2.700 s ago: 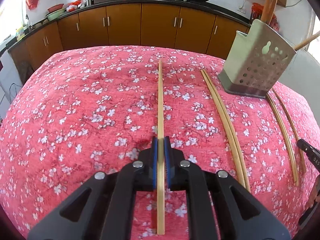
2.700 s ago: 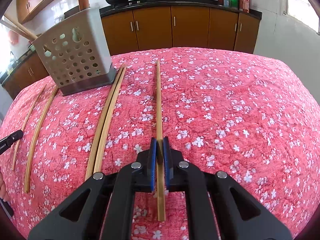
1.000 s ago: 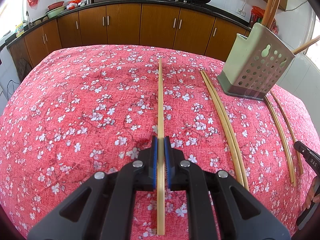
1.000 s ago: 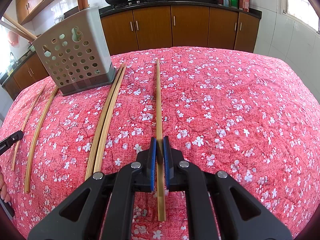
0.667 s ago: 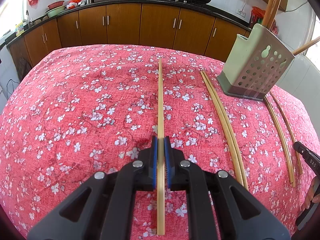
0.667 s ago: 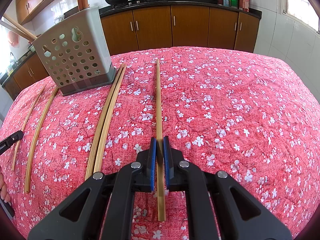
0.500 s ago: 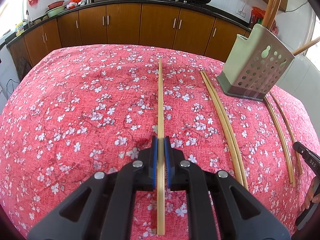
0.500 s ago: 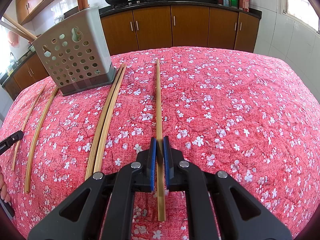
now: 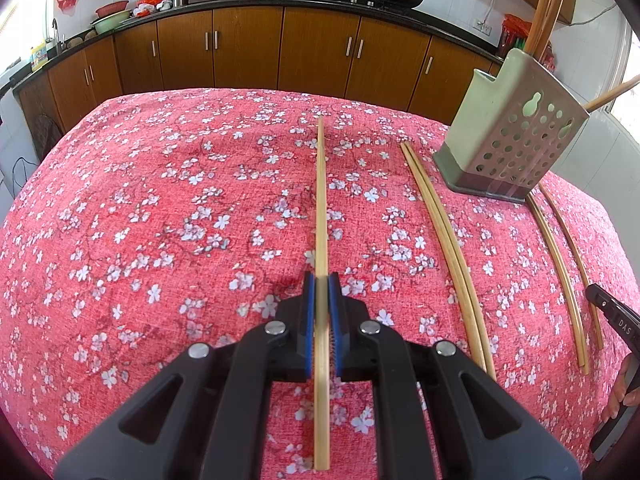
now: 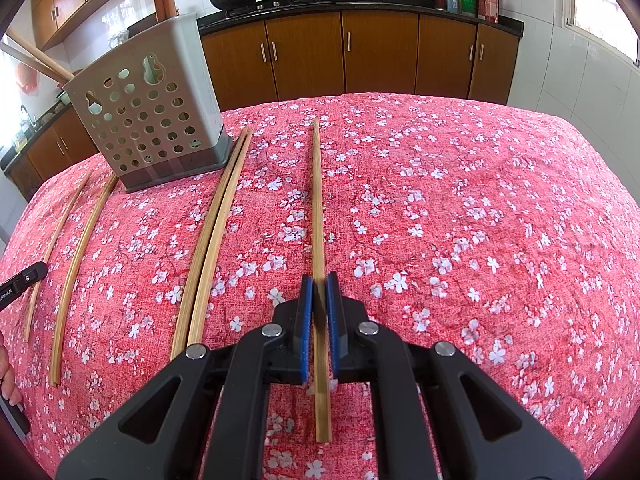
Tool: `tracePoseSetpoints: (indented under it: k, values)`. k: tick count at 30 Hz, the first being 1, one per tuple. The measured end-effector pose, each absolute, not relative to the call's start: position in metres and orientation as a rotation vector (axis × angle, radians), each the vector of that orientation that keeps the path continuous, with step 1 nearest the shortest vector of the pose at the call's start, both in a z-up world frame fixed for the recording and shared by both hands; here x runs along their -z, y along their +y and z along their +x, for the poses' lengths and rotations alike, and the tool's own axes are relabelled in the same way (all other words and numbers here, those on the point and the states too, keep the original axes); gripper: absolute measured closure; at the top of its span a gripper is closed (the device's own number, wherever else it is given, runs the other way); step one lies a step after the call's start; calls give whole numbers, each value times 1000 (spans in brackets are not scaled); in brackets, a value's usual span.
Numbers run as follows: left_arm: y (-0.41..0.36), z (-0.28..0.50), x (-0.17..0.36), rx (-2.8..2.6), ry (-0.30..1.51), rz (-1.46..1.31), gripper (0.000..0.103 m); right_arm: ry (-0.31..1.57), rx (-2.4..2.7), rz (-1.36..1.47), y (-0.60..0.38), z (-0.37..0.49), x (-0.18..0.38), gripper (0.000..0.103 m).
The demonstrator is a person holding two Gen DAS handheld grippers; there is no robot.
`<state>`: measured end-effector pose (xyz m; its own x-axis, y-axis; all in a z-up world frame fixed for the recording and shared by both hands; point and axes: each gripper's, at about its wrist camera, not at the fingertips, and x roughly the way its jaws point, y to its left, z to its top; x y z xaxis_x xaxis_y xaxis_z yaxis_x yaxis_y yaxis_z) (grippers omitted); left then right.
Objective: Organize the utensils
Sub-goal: 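Hold the grasped chopsticks on the tablecloth with both tools, then lift both held chopsticks upright and carry them over the perforated holder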
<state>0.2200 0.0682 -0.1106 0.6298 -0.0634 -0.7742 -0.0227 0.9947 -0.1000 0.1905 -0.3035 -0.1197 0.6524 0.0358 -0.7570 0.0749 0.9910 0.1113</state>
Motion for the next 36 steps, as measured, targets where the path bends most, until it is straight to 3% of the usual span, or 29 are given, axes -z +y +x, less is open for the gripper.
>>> tracePoseSetpoints:
  k: [36]
  values:
    - [44, 193, 106, 5, 886, 20, 95, 810, 16, 171, -300, 163, 102, 95]
